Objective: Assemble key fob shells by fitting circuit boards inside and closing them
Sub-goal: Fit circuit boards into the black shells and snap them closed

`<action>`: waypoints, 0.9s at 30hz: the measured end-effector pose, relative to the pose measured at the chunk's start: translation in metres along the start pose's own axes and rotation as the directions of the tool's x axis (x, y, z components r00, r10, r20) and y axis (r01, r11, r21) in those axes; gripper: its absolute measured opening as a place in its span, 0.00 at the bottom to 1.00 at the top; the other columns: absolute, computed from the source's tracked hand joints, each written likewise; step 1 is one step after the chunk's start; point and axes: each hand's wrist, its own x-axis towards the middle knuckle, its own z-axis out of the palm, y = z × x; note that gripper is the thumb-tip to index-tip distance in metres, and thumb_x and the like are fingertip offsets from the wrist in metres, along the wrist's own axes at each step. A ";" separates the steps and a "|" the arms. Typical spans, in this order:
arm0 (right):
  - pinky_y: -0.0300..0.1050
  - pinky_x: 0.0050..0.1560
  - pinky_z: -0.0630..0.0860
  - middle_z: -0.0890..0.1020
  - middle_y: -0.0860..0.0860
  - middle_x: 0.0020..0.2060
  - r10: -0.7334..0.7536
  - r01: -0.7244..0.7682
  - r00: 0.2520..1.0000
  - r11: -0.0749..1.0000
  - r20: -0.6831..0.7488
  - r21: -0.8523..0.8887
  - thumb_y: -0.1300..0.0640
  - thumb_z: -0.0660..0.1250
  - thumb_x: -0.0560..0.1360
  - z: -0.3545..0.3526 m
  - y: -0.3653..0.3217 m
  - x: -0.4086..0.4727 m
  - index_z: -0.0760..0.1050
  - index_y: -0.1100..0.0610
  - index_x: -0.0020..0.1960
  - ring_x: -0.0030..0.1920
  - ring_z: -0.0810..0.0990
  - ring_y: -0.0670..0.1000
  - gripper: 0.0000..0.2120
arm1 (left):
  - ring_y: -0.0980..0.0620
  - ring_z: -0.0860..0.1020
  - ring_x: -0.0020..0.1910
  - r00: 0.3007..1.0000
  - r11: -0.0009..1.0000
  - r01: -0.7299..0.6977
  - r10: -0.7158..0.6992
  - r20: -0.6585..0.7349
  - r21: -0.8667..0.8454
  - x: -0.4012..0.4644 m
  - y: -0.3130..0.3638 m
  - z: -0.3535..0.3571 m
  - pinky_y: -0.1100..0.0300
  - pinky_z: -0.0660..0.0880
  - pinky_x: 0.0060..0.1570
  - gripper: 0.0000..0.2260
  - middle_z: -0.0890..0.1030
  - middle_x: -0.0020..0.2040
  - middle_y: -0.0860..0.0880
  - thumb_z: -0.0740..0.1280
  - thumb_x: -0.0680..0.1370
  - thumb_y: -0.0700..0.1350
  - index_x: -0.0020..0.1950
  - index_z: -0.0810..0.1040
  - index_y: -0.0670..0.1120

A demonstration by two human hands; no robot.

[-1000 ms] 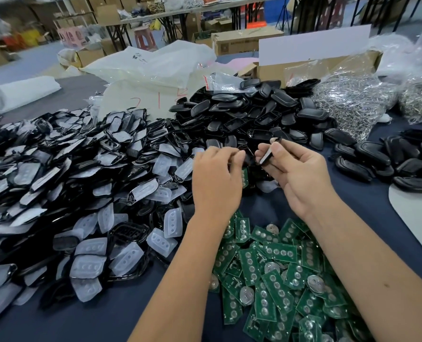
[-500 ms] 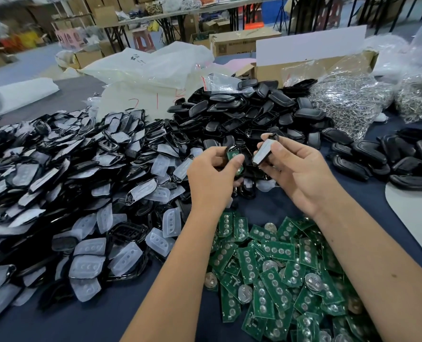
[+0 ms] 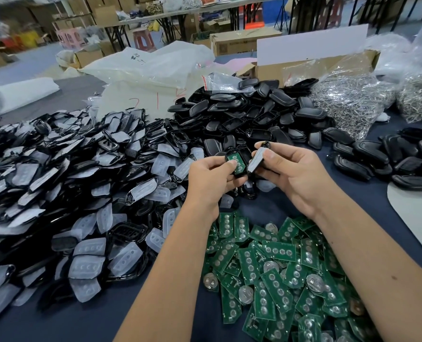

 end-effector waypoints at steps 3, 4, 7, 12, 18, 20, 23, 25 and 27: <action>0.44 0.50 0.83 0.87 0.56 0.46 0.015 -0.015 1.000 1.000 -0.004 -0.019 0.58 0.72 0.73 -0.001 0.001 0.000 0.83 0.64 0.57 0.48 0.86 0.53 0.15 | 0.57 0.80 0.27 1.000 1.000 -0.010 0.009 0.010 0.005 0.001 -0.001 0.000 0.59 0.84 0.40 0.03 0.83 0.37 0.49 0.71 0.80 0.35 0.47 0.82 0.38; 0.44 0.50 0.83 0.87 0.56 0.46 0.016 -0.017 1.000 0.999 -0.010 -0.029 0.58 0.72 0.72 -0.001 0.001 0.001 0.83 0.64 0.57 0.48 0.86 0.53 0.15 | 0.58 0.80 0.27 1.000 1.000 -0.016 0.016 0.011 0.010 0.001 -0.001 0.000 0.59 0.84 0.40 0.04 0.83 0.34 0.52 0.71 0.80 0.35 0.46 0.82 0.39; 0.43 0.49 0.83 0.87 0.55 0.45 0.000 -0.002 1.000 0.998 -0.029 -0.063 0.58 0.73 0.72 0.000 0.001 0.001 0.83 0.65 0.57 0.47 0.86 0.52 0.16 | 0.58 0.80 0.27 0.999 0.999 -0.046 0.045 0.010 0.022 0.000 -0.002 0.000 0.58 0.84 0.39 0.03 0.83 0.34 0.52 0.71 0.80 0.35 0.46 0.82 0.40; 0.43 0.43 0.84 0.88 0.54 0.42 -0.065 0.057 0.996 0.989 -0.060 -0.136 0.57 0.76 0.69 0.002 0.002 -0.002 0.84 0.63 0.54 0.42 0.88 0.52 0.16 | 0.58 0.81 0.30 0.987 0.980 -0.155 0.158 -0.013 0.122 -0.004 -0.001 0.001 0.57 0.84 0.38 0.03 0.81 0.41 0.45 0.74 0.79 0.38 0.51 0.82 0.40; 0.45 0.48 0.85 0.89 0.57 0.46 -0.149 0.107 0.980 0.952 -0.130 -0.288 0.59 0.79 0.71 0.000 0.006 -0.001 0.86 0.57 0.51 0.47 0.88 0.54 0.09 | 0.52 0.85 0.33 0.932 0.875 -0.357 0.356 0.065 0.327 -0.009 -0.001 0.007 0.60 0.83 0.34 0.06 0.84 0.35 0.51 0.77 0.77 0.39 0.41 0.84 0.47; 0.44 0.46 0.84 0.89 0.56 0.44 -0.160 0.105 0.975 0.942 -0.152 -0.318 0.62 0.79 0.72 -0.001 0.008 0.000 0.86 0.57 0.50 0.45 0.88 0.53 0.08 | 0.53 0.85 0.37 0.919 0.848 -0.393 0.381 0.104 0.357 -0.010 -0.003 0.011 0.63 0.82 0.35 0.04 0.85 0.38 0.50 0.75 0.77 0.39 0.44 0.86 0.46; 0.44 0.45 0.84 0.89 0.56 0.43 -0.163 0.097 0.971 0.936 -0.174 -0.338 0.63 0.80 0.72 0.000 0.008 0.000 0.86 0.56 0.49 0.45 0.88 0.54 0.08 | 0.54 0.85 0.42 0.901 0.805 -0.432 0.405 0.155 0.406 -0.009 -0.006 0.013 0.60 0.83 0.39 0.04 0.86 0.42 0.49 0.73 0.79 0.38 0.49 0.87 0.45; 0.42 0.44 0.83 0.89 0.55 0.43 -0.172 0.101 0.969 0.931 -0.175 -0.351 0.62 0.80 0.72 -0.001 0.007 0.000 0.87 0.55 0.49 0.45 0.88 0.53 0.08 | 0.54 0.85 0.44 0.883 0.763 -0.469 0.424 0.203 0.444 -0.008 -0.007 0.013 0.54 0.84 0.44 0.06 0.86 0.44 0.51 0.71 0.80 0.37 0.52 0.87 0.45; 0.40 0.43 0.83 0.89 0.53 0.43 -0.179 0.104 0.967 0.926 -0.179 -0.363 0.61 0.81 0.71 -0.002 0.006 0.000 0.87 0.53 0.49 0.45 0.88 0.52 0.08 | 0.53 0.84 0.47 0.858 0.700 -0.512 0.451 0.247 0.499 -0.008 -0.006 0.013 0.50 0.84 0.48 0.07 0.86 0.45 0.52 0.69 0.80 0.38 0.54 0.87 0.46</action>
